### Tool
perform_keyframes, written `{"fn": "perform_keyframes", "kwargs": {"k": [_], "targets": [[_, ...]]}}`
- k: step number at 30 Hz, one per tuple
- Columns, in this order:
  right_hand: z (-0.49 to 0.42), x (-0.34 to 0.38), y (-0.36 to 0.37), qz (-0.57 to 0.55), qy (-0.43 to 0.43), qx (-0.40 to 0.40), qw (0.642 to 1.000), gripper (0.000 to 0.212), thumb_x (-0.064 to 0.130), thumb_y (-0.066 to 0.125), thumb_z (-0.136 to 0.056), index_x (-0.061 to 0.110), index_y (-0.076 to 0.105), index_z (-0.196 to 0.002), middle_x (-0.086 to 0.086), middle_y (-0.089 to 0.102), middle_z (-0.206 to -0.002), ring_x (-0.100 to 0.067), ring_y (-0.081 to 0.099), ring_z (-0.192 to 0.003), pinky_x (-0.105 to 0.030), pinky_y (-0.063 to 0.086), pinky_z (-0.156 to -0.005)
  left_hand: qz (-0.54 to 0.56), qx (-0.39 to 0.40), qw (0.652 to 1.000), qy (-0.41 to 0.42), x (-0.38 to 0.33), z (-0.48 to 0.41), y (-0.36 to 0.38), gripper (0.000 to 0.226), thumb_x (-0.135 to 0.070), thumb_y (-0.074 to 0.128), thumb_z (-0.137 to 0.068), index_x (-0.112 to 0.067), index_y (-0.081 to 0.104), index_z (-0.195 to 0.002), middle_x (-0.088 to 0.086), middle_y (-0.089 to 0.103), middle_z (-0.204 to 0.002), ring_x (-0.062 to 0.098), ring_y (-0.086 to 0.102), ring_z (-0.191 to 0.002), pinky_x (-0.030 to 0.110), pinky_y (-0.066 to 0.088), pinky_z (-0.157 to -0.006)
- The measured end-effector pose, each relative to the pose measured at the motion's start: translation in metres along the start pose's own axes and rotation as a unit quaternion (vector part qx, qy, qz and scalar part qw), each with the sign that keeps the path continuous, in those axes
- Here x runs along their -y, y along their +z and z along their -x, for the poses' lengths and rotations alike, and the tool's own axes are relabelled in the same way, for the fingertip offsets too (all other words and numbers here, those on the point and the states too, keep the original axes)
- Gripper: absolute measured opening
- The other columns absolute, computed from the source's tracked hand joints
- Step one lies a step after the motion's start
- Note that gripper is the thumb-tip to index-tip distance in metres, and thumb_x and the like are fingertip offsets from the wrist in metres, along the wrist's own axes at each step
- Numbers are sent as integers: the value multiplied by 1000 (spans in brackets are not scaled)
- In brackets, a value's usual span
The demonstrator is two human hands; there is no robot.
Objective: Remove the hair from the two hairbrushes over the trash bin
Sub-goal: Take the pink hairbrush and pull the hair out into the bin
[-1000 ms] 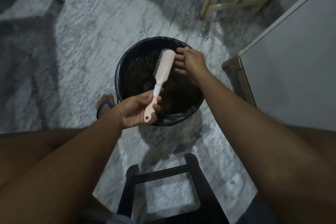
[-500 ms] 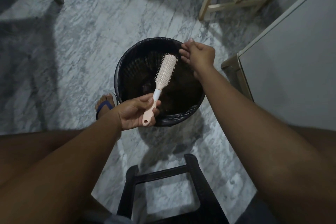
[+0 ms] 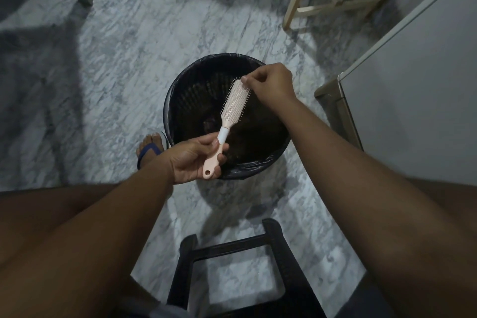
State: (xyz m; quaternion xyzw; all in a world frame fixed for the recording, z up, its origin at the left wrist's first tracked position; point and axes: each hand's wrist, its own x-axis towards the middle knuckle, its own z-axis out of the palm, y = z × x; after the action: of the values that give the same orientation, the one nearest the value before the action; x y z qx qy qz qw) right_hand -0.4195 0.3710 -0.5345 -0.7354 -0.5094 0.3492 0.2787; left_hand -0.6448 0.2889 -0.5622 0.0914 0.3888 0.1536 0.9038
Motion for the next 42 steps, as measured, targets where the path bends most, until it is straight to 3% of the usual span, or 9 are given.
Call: {"fn": "perform_keyframes", "kwargs": {"k": [4,8,16,21,25,30,35,38,42], "targets": [[1,6,2,63,-39,-36,997,17,28,72,-89,12,77,-85,0,74,-82,-5,63,-70,-16,49,-66,-13,-19,1000,15,-1,-3,7,45,-6,53,-92,-15,53,-136,5,62,-94,14,57,-74,33,51,-60],[7,4,3,107,-125,-93,982,20,30,67,-92,11,74,-91,-5,73,-89,-16,65,-84,-27,50,-76,-17,-35,999,31,-1,-6,15,37,-6,50,-96,-16,57,-131,4,64,-94,13,58,-73,34,52,-62],[17,12,-12,-28,-166,-180,969,20,26,64,-94,11,75,-84,4,70,-76,-6,62,-72,-11,44,-69,11,-70,997,33,3,-10,9,31,-6,50,-98,-13,57,-127,6,60,-99,13,59,-72,34,51,-59],[16,-2,0,-50,8,-45,998,31,2,55,-94,6,69,-122,-2,72,-101,-13,67,-93,-34,54,-98,46,-44,997,40,0,-8,7,30,-7,49,-98,-13,56,-126,4,62,-96,13,60,-73,35,52,-60],[33,3,13,-104,97,66,988,51,29,75,-87,7,60,-131,-8,70,-116,-17,68,-104,-40,57,-95,56,-51,996,49,-5,-8,12,26,-8,44,-101,-12,56,-124,4,60,-96,12,59,-72,32,51,-59],[33,6,16,-57,45,26,997,16,26,72,-90,11,78,-89,0,72,-71,0,61,-56,-9,48,-61,45,-63,995,59,-6,-6,17,25,-9,44,-102,-11,55,-124,4,61,-95,12,58,-73,32,50,-57],[23,10,5,-126,44,-81,988,21,17,60,-94,21,70,-76,4,71,-78,-11,67,-70,-36,62,-79,27,-90,993,71,-3,-6,13,21,-11,43,-103,-8,55,-119,5,59,-94,11,58,-69,31,51,-57],[36,12,6,-21,-23,8,999,8,16,67,-90,15,73,-96,4,70,-88,-8,63,-77,-16,53,-79,18,-89,994,65,-2,-7,16,21,-12,43,-103,-7,55,-119,5,57,-90,11,58,-69,30,52,-58],[45,9,20,72,-74,79,992,36,30,85,-76,16,74,-107,-1,64,-99,-10,61,-82,-19,51,-74,30,-61,996,65,-4,-9,25,26,-11,43,-103,-9,54,-126,5,60,-93,11,58,-72,29,51,-59]]}}
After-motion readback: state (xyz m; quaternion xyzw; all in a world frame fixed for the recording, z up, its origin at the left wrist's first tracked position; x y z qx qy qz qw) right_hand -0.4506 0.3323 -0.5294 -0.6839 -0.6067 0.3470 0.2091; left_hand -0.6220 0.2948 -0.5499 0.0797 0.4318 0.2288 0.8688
